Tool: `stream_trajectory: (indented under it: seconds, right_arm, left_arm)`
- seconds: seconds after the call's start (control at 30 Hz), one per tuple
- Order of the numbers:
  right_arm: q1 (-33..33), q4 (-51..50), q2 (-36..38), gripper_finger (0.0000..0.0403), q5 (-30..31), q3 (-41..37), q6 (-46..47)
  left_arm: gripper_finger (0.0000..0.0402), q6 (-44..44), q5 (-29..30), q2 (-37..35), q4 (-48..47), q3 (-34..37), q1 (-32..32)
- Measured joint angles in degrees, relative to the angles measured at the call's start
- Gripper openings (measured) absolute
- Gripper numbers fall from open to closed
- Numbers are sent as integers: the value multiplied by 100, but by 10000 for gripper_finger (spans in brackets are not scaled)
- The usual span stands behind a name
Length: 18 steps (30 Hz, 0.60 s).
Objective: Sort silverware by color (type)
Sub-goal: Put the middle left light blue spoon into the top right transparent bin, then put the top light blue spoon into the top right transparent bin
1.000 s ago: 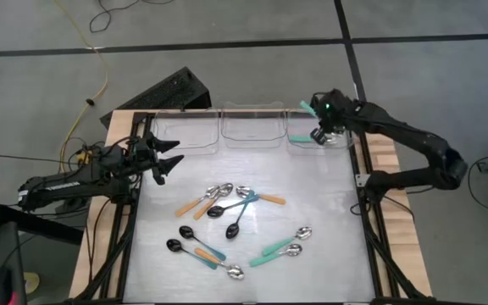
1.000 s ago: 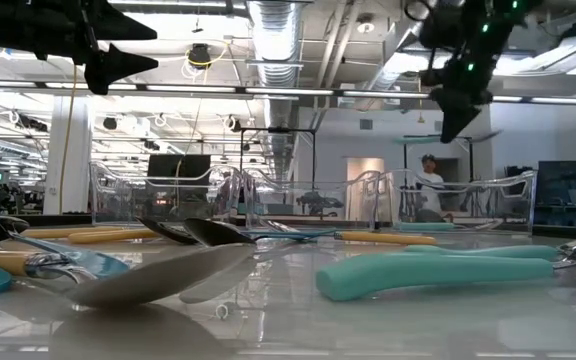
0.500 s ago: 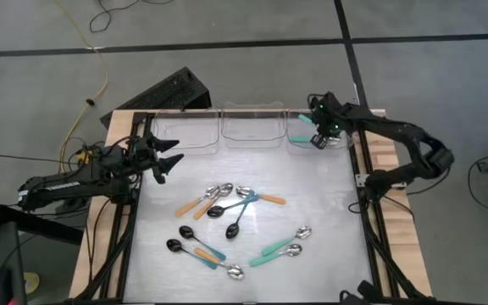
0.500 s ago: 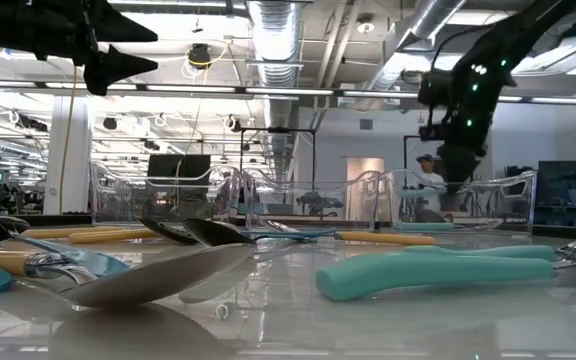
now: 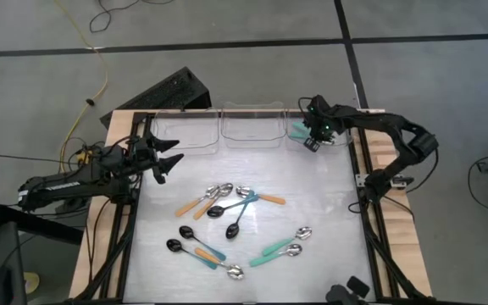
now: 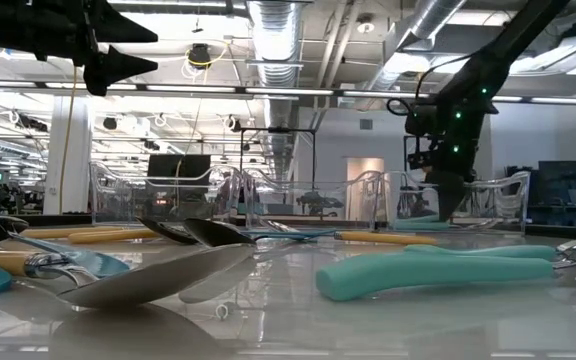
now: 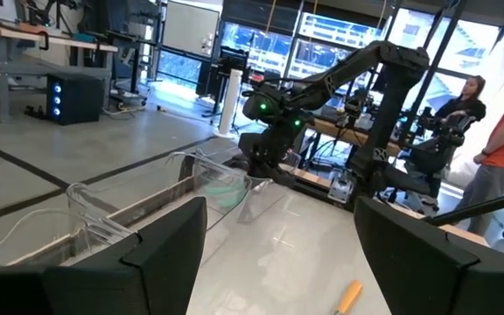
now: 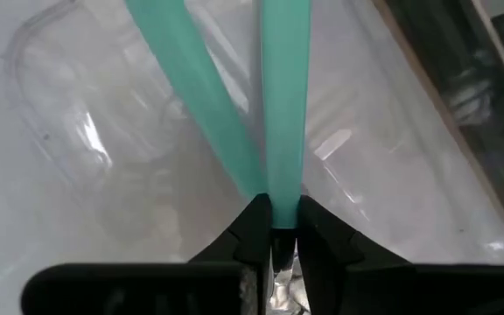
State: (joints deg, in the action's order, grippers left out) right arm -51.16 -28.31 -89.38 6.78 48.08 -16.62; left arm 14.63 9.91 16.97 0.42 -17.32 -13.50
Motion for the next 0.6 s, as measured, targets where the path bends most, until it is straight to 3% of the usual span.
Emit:
stream_trajectory:
  seconds: [0.3,0.6]
  right_arm:
    - [-3,28,300,83,-46,-25,4]
    - [-4,98,417,197,-48,-23,158]
  left_arm:
    - [277,0,-2,0,-10,0,0]
    - [277,0,-2,1,-8,0,0]
